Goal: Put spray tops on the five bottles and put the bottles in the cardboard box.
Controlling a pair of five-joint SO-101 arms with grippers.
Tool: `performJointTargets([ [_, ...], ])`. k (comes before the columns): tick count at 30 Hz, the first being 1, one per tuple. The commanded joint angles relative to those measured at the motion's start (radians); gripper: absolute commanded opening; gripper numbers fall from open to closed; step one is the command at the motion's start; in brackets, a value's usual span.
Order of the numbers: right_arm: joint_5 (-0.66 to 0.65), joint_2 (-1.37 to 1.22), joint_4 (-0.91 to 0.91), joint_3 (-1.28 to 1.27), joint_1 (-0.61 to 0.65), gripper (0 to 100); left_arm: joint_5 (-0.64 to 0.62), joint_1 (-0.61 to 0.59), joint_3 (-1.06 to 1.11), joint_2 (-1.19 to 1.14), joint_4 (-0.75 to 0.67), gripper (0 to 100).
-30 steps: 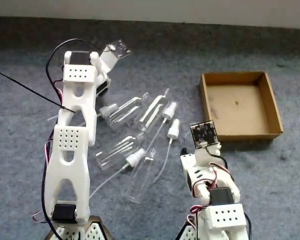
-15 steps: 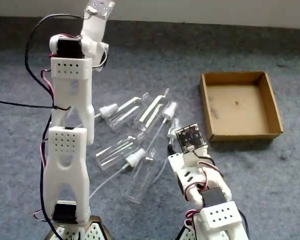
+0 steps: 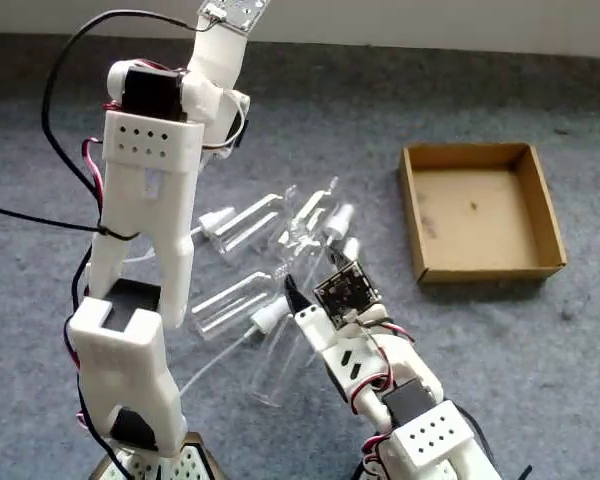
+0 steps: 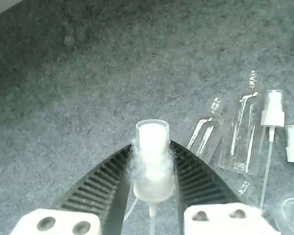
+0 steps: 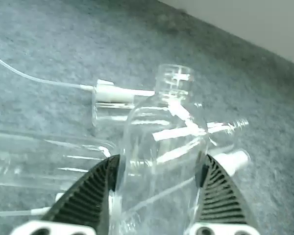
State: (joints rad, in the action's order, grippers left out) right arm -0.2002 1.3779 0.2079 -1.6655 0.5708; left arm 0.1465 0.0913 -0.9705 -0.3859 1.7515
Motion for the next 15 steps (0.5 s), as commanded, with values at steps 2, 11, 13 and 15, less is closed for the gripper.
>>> performJointTargets([
  [2, 0.011, 0.016, -0.094, 0.012, 0.044, 10.9, -0.012, 0.081, 0.007, 0.211, 0.003, 0],
  [11, 0.011, 0.016, -0.119, 0.012, 0.042, 10.9, -0.301, 0.209, 0.013, 0.41, 0.002, 0],
  [13, 0.012, 0.018, -0.117, 0.012, 0.042, 10.9, -0.319, 0.209, 0.013, 0.42, 0.002, 0],
  [15, 0.02, 0.018, -0.116, 0.013, 0.042, 10.9, -0.342, 0.211, 0.013, 0.427, 0.008, 0],
])
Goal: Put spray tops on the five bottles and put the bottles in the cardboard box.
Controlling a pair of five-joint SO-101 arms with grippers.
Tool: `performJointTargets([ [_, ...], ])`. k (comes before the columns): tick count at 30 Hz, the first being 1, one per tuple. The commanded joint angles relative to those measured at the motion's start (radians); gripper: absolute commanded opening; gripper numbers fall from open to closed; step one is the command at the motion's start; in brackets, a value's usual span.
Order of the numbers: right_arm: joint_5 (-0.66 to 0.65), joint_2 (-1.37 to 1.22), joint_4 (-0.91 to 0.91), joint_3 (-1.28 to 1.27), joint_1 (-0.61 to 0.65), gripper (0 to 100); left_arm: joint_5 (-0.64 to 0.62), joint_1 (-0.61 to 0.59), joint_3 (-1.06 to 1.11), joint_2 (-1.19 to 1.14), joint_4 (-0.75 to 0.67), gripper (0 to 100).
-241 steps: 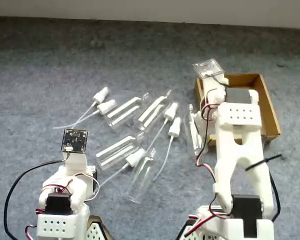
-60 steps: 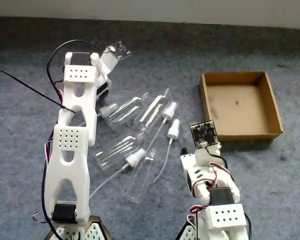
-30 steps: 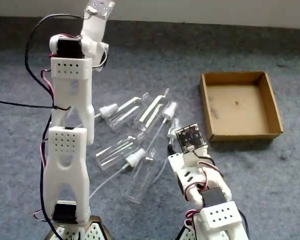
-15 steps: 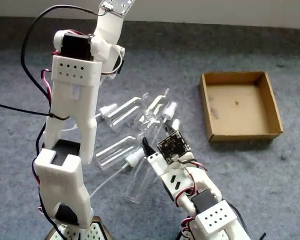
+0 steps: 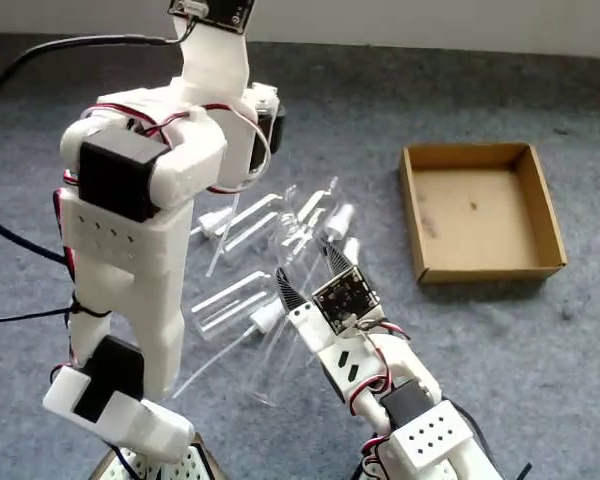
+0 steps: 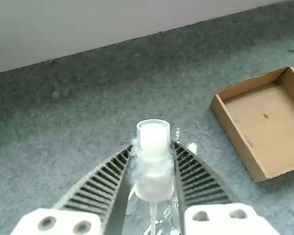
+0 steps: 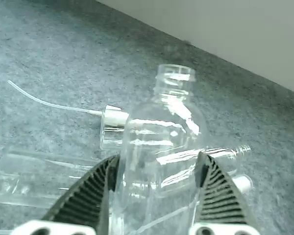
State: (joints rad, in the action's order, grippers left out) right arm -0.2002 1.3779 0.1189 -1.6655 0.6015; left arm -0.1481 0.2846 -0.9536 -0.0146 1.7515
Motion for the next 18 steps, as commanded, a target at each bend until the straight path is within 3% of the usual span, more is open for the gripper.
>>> performJointTargets([
  [1, 0.044, 0.018, -0.027, 0.016, 0.012, 10.9, -0.064, 0.018, -0.004, 0.058, 0.008, 0],
  [7, 0.15, 0.018, -0.022, 0.021, -0.013, 10.9, -0.19, 0.019, -0.002, 0.059, 0.009, 0],
  [12, 0.152, 0.018, -0.022, 0.021, -0.097, 10.9, -0.195, 0.099, -0.001, 0.059, 0.011, 0],
  [18, 0.152, 0.018, -0.022, 0.013, -0.11, 10.9, -0.195, 0.217, -0.001, 0.061, 0.011, 0],
])
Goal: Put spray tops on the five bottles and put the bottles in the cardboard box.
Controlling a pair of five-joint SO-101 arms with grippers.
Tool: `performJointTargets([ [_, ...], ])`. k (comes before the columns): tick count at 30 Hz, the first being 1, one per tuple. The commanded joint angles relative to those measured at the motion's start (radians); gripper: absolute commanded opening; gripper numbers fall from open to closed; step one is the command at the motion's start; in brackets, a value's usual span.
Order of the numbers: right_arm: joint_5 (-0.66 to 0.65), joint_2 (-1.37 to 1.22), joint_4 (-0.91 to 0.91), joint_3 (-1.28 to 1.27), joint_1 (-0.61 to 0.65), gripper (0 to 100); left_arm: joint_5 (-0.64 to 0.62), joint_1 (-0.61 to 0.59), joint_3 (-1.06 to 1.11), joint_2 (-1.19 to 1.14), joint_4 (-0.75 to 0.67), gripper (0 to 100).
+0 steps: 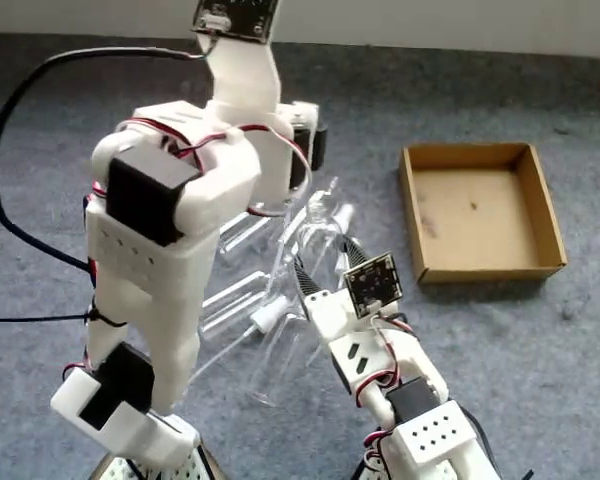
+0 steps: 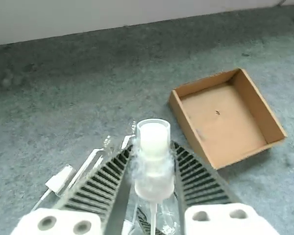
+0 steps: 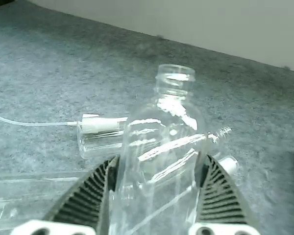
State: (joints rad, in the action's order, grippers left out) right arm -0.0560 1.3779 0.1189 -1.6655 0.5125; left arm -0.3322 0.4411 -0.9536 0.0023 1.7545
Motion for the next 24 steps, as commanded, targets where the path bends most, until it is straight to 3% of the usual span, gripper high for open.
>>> performJointTargets([
  [1, 0.008, 0.018, -0.022, 0.013, -0.021, 10.9, -0.011, 0.062, 0.001, 0.044, 0.008, 0],
  [11, 0.008, 0.018, -0.024, 0.013, -0.019, 10.9, -0.008, 0.053, 0.383, 0.321, -0.031, 0],
  [16, 0.008, 0.018, -0.024, 0.012, -0.018, 10.9, -0.009, -0.03, 0.568, 0.455, -0.296, 0],
  [24, 0.008, 0.018, -0.022, 0.01, -0.021, 10.9, -0.015, -0.168, 1.001, 0.596, -0.844, 0],
])
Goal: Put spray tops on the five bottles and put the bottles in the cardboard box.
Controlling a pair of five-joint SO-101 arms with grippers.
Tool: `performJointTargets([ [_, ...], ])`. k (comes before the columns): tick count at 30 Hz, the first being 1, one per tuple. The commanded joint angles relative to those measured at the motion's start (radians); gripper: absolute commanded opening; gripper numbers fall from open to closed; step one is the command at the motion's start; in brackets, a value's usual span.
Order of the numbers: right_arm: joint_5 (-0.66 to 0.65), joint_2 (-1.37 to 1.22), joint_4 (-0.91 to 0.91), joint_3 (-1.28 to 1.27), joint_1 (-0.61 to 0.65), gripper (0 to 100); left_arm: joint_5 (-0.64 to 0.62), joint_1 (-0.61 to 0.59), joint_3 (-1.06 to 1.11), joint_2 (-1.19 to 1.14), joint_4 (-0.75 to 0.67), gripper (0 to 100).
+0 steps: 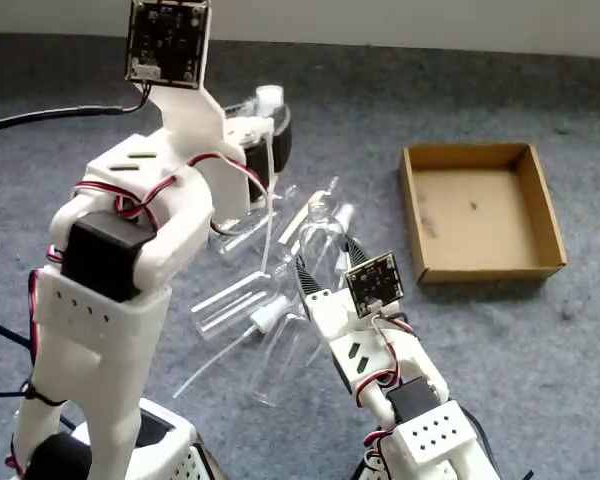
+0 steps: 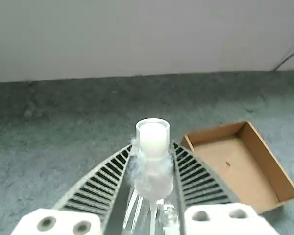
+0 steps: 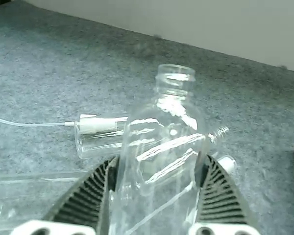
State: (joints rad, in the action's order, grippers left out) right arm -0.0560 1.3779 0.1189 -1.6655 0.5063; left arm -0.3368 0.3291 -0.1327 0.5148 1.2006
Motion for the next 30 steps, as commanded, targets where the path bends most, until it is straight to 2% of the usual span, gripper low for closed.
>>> performJointTargets([
  [1, 0.008, 0.018, -0.022, 0.01, -0.013, 10.9, -0.011, -0.062, 0.239, 0.101, -0.37, 0],
  [9, 0.002, 0.018, -0.028, -0.008, -0.01, 10.9, -0.012, -0.061, 0.685, 0.243, -0.999, 0],
  [13, -0.002, 0.018, -0.028, -0.021, -0.01, 10.9, -0.012, -0.061, 0.809, 0.3, -1.155, 0],
  [15, -0.002, 0.018, -0.028, -0.021, -0.01, 11.0, -0.031, -0.061, 0.828, 0.321, -1.174, 0],
  [20, -0.002, 0.018, -0.028, -0.021, -0.01, 11.1, -0.249, -0.068, 0.826, 0.364, -1.109, 0],
  [26, -0.014, 0.018, -0.028, -0.021, -0.012, 11.1, -0.259, -0.068, 0.825, 0.38, -1.03, 0],
  [30, -0.095, 0.018, -0.03, -0.021, -0.01, 11.1, -0.262, -0.07, 0.825, 0.38, -0.988, 0],
])
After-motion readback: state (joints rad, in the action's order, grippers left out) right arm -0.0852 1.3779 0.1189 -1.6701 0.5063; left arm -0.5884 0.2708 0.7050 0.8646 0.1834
